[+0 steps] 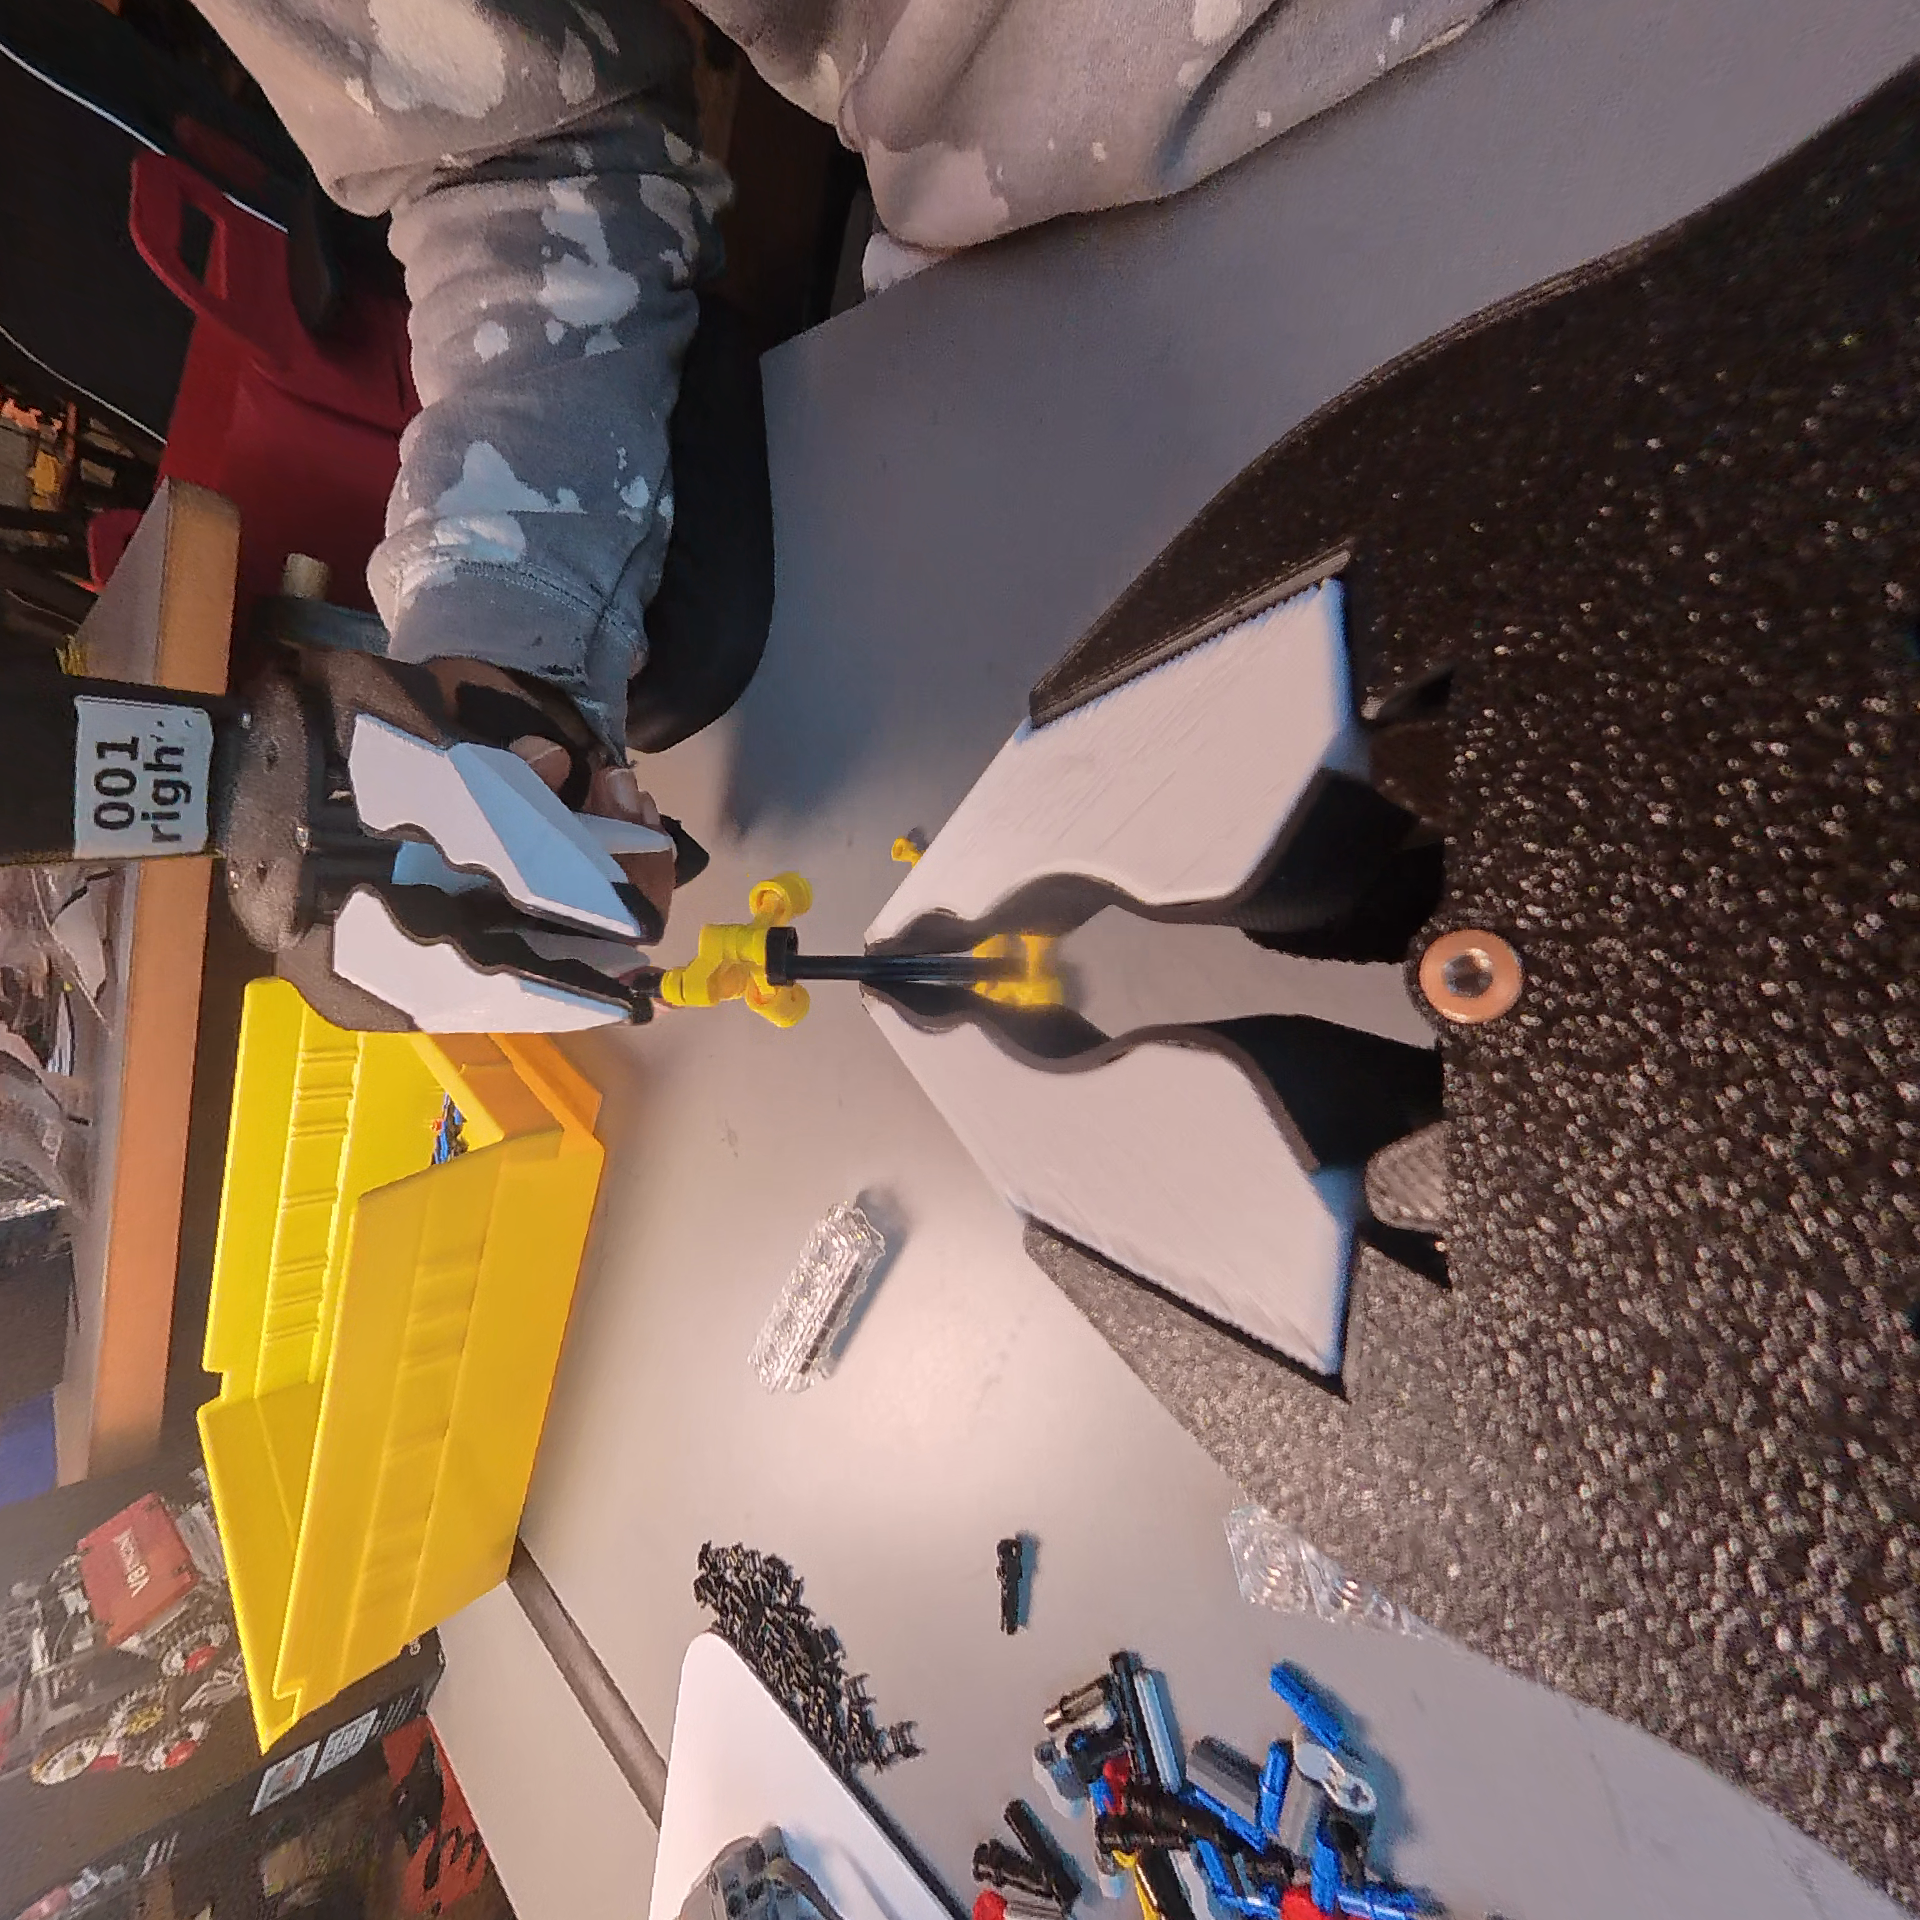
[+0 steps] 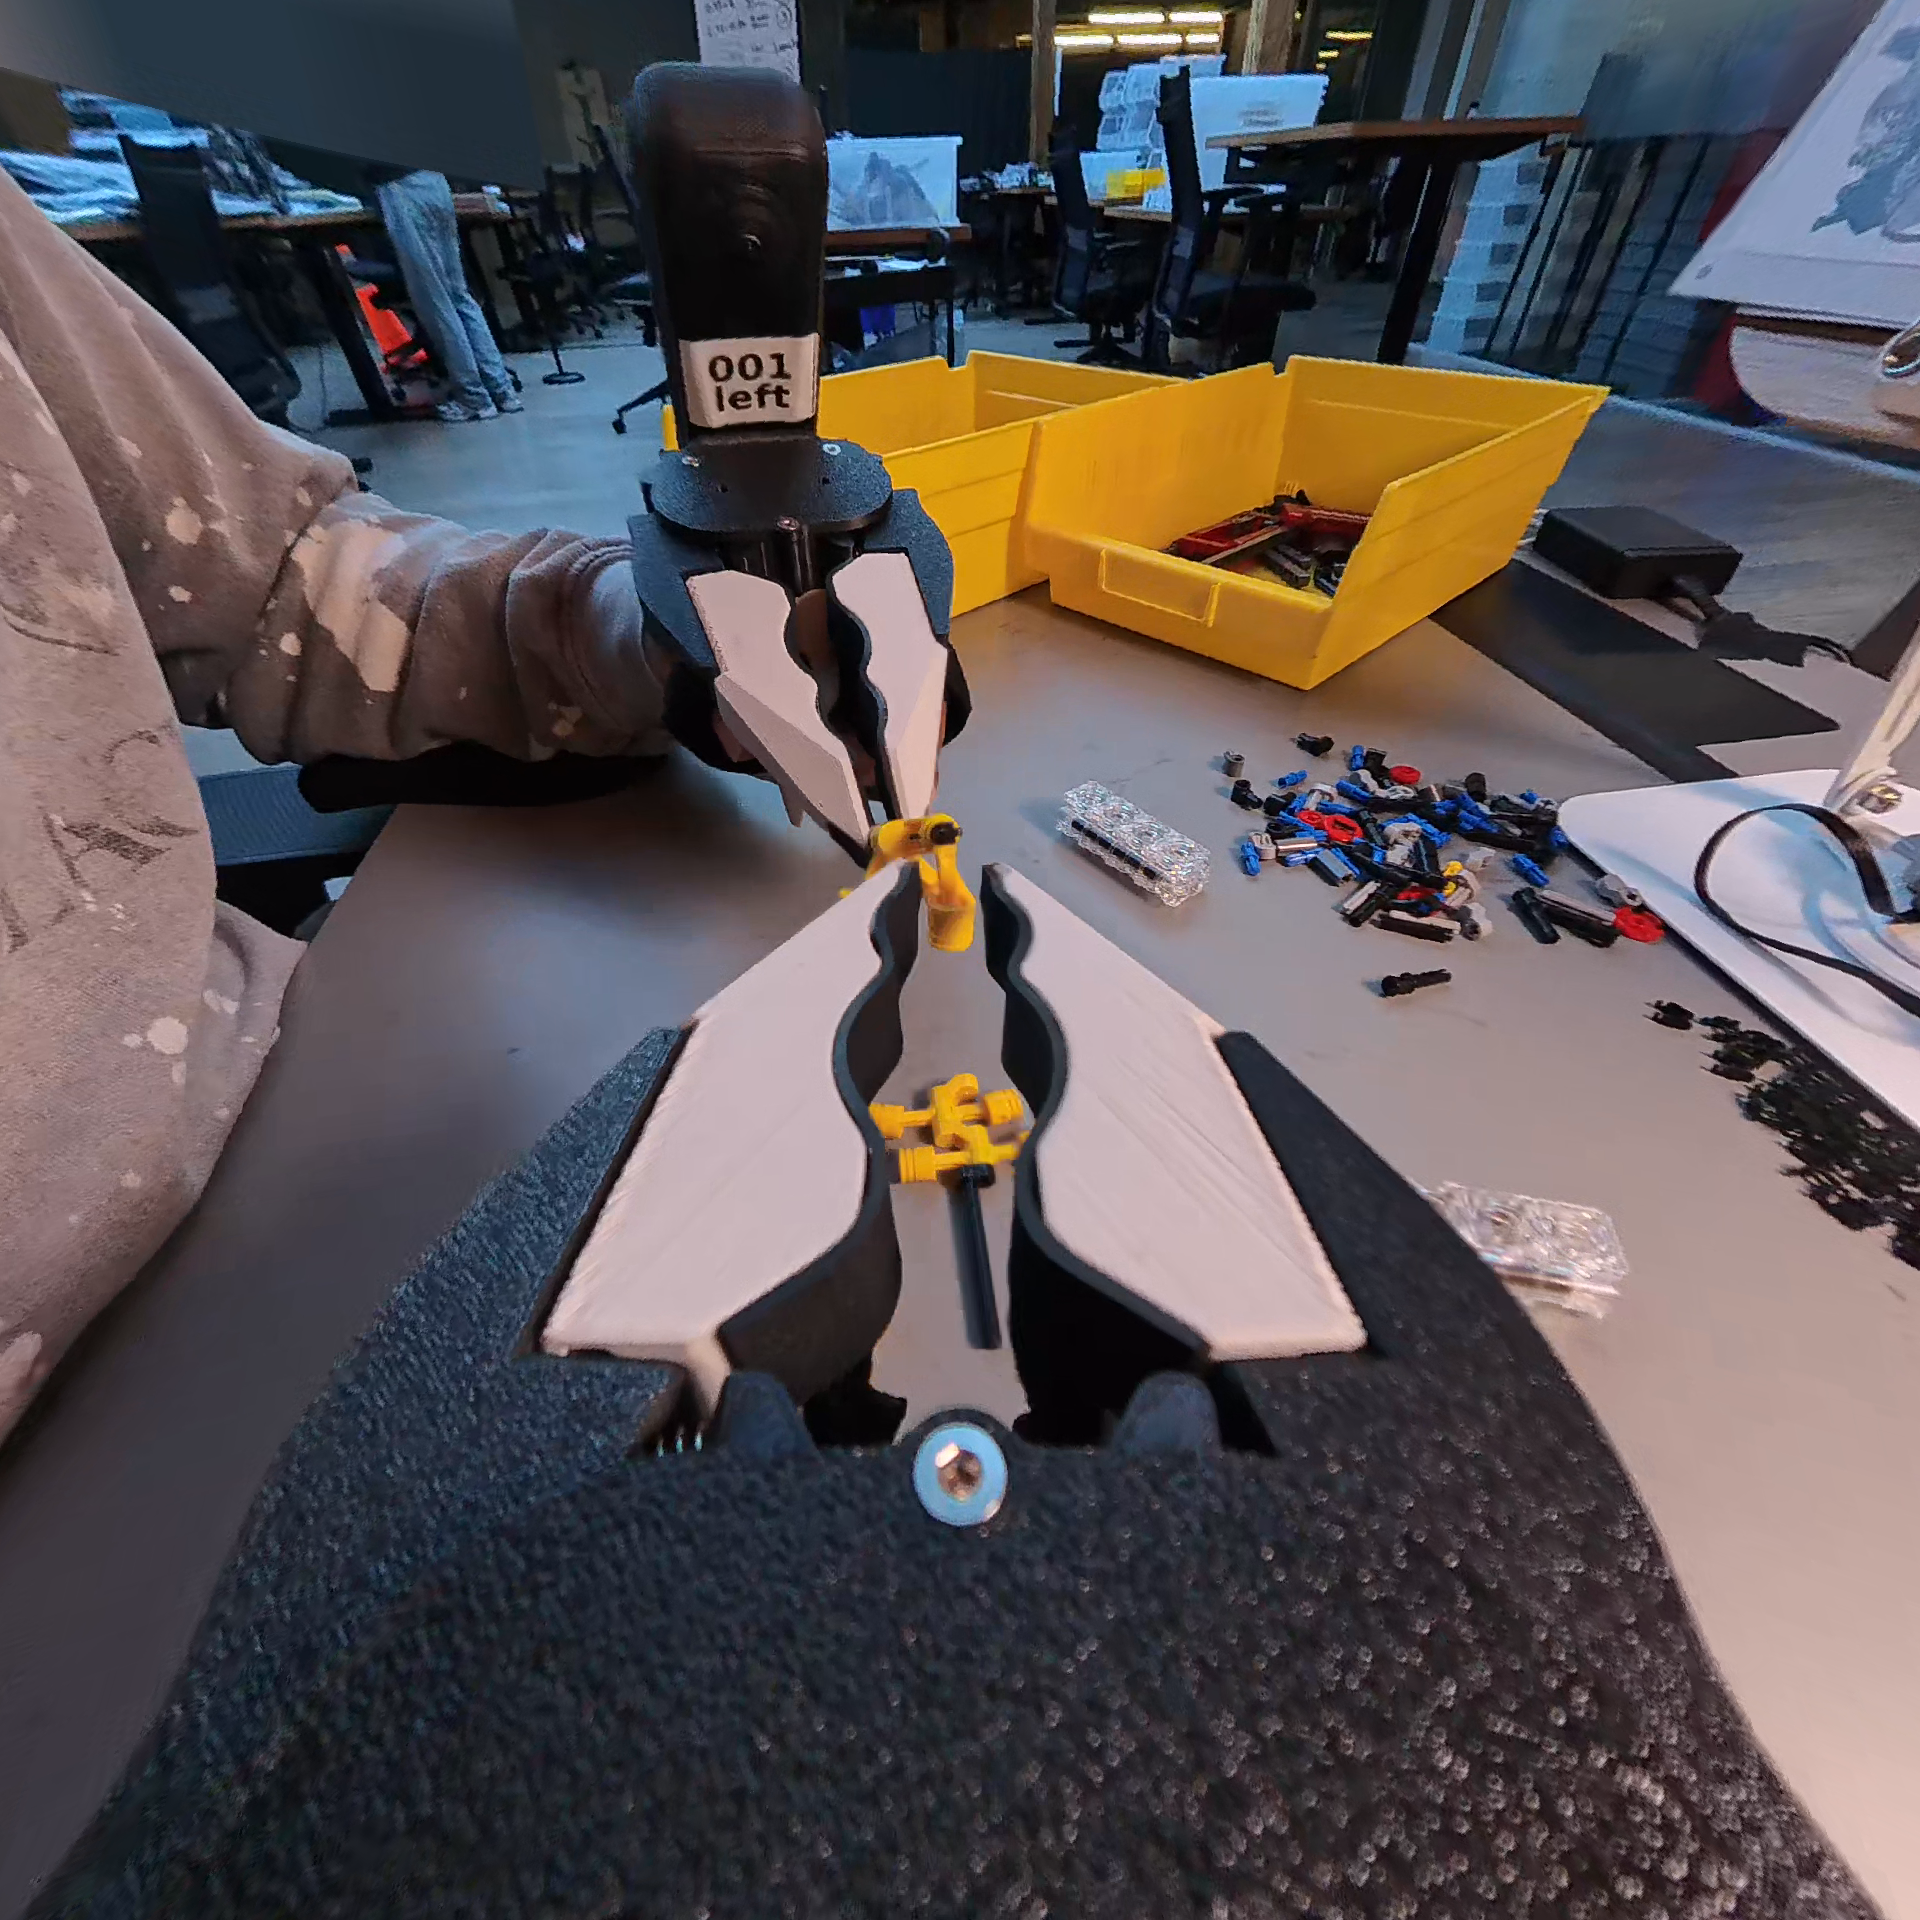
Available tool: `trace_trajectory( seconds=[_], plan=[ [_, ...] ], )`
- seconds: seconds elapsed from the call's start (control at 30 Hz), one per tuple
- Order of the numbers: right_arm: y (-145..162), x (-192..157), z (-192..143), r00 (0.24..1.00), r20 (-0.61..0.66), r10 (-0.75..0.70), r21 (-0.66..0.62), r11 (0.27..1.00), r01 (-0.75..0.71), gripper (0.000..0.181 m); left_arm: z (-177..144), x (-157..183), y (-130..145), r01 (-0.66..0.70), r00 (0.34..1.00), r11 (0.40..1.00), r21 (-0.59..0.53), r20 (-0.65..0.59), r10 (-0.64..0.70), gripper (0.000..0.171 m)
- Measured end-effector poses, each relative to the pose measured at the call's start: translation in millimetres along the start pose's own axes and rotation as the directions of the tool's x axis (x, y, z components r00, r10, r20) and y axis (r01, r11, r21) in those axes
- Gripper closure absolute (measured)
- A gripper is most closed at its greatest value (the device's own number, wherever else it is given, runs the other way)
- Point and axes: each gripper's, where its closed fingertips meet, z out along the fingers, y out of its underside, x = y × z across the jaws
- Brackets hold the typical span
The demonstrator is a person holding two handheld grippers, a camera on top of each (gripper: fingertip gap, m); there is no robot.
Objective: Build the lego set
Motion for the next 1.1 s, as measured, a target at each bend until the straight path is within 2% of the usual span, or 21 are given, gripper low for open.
trace_trajectory(
  seconds=[0.07,0.13,0.23,0.4,0.6,0.83,0.97,1.1],
  plan=[
    [4,10,-9,0.999,-0.050,-0.008,-0.045,0.999,0.006,0.170,-3,-6,0,0.004,1.000,1.000,0.004,0.018,-0.004,0.169],
    [22,12,-19,0.998,-0.062,-0.021,-0.180,0.984,0.009,0.170,-7,-11,0,0.010,0.999,1.000,0.014,0.033,-0.010,0.169],
    [63,-4,-28,0.999,0.000,-0.038,-0.415,0.909,0.035,0.170,-9,-16,2,0.014,0.999,1.000,0.020,0.044,-0.015,0.168],
    [104,-27,-29,0.998,0.064,-0.018,-0.596,0.801,0.053,0.170,-8,-16,6,0.011,0.999,1.000,0.000,0.045,-0.011,0.168],
    [115,-26,-26,0.999,0.036,-0.004,-0.633,0.774,0.026,0.169,-7,-16,8,0.002,0.999,1.000,-0.015,0.051,-0.002,0.168],
    [115,-29,-23,0.999,0.036,-0.004,-0.665,0.747,0.027,0.169,-7,-15,9,-0.004,0.999,1.000,-0.031,0.052,0.006,0.168],
    [115,-51,-28,0.995,0.086,0.047,-0.694,0.719,0.027,0.167,-7,-17,10,-0.004,0.998,0.999,-0.040,0.061,0.007,0.168],
    [111,-66,-27,0.989,0.147,0.027,-0.668,0.740,0.080,0.167,-8,-17,10,-0.006,0.998,0.999,-0.041,0.064,0.008,0.168]
  ],
)
